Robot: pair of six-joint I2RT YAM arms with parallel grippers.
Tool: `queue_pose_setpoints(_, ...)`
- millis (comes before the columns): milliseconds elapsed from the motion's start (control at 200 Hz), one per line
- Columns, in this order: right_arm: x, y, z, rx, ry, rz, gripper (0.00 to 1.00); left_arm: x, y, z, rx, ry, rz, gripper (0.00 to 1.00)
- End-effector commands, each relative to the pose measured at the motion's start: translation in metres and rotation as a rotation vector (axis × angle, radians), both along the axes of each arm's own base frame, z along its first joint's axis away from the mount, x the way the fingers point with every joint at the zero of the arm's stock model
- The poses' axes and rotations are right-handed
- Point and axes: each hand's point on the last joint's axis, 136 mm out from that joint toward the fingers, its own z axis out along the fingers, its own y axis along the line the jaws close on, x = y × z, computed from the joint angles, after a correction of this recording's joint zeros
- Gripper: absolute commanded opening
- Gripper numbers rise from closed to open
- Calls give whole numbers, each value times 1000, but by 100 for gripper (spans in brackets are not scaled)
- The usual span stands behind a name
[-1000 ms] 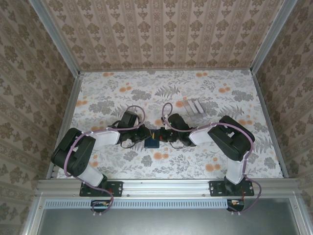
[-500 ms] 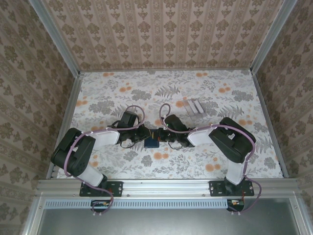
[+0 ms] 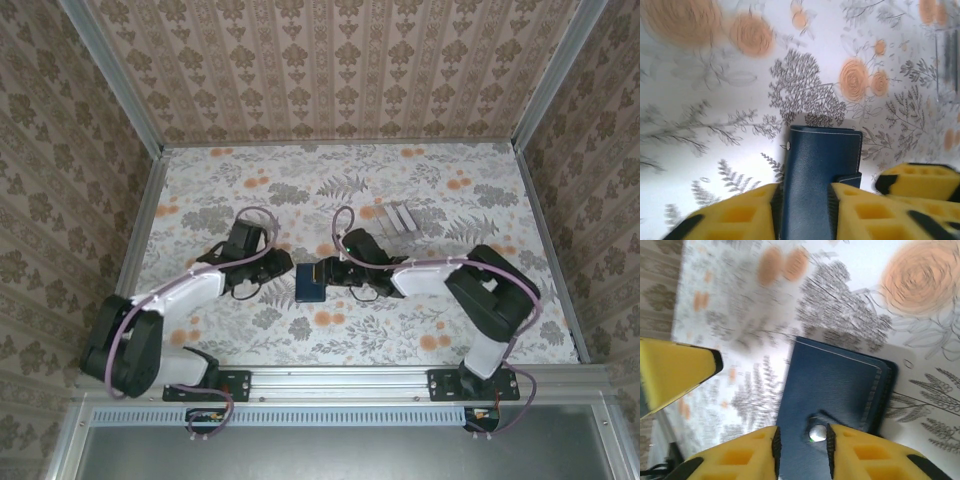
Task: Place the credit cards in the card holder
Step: Close the button on the card holder, then reset both arms
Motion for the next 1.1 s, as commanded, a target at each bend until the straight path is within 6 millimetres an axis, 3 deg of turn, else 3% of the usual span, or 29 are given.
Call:
queue_pose_setpoints(0,10,-13,66,9,-166,-29,84,5,32,32,202,-99,-25,49)
queue_pose_setpoints(10,11,-16,69,-2,-181,-36,95,4,34,33,215,-105,-28,50)
queue_pose_setpoints(25,12,-20,73,-17,-197,-46,99,6,37,40,234,-123,-30,53)
queue_pose_setpoints(105,15,-52,110,-102,-351,-121,100,12,54,66,335,-210,-13,64)
queue_pose_setpoints(220,14,-105,142,-246,-504,-242,100,17,70,101,402,-340,25,74)
queue_pose_setpoints(250,13,-120,148,-282,-521,-277,100,18,72,109,412,-376,29,92)
queue_pose_setpoints(270,12,-131,151,-307,-529,-306,100,18,73,115,420,-400,31,99)
queue_pose_setpoints(425,-2,-207,183,-484,-670,-488,100,15,81,145,593,-572,-2,100)
queue_pose_setpoints(535,-17,-234,191,-586,-886,-496,100,13,99,159,719,-655,84,100)
queue_pose_setpoints(645,-33,-250,179,-625,-1068,-508,100,9,87,169,712,-783,26,100)
queue_pose_setpoints(725,-45,-256,164,-647,-1159,-485,100,9,81,166,720,-880,-27,100)
queue_pose_setpoints(865,-50,-280,142,-615,-1175,-589,100,11,64,137,835,-1077,-228,100)
queue_pose_setpoints(955,-45,-284,129,-583,-1156,-588,100,21,84,128,857,-1090,-102,100)
queue_pose_setpoints(1065,-31,-309,105,-592,-1048,-654,100,35,110,106,788,-1007,-20,100)
queue_pose_setpoints(1095,-28,-312,101,-593,-1032,-648,100,40,126,100,787,-969,24,100)
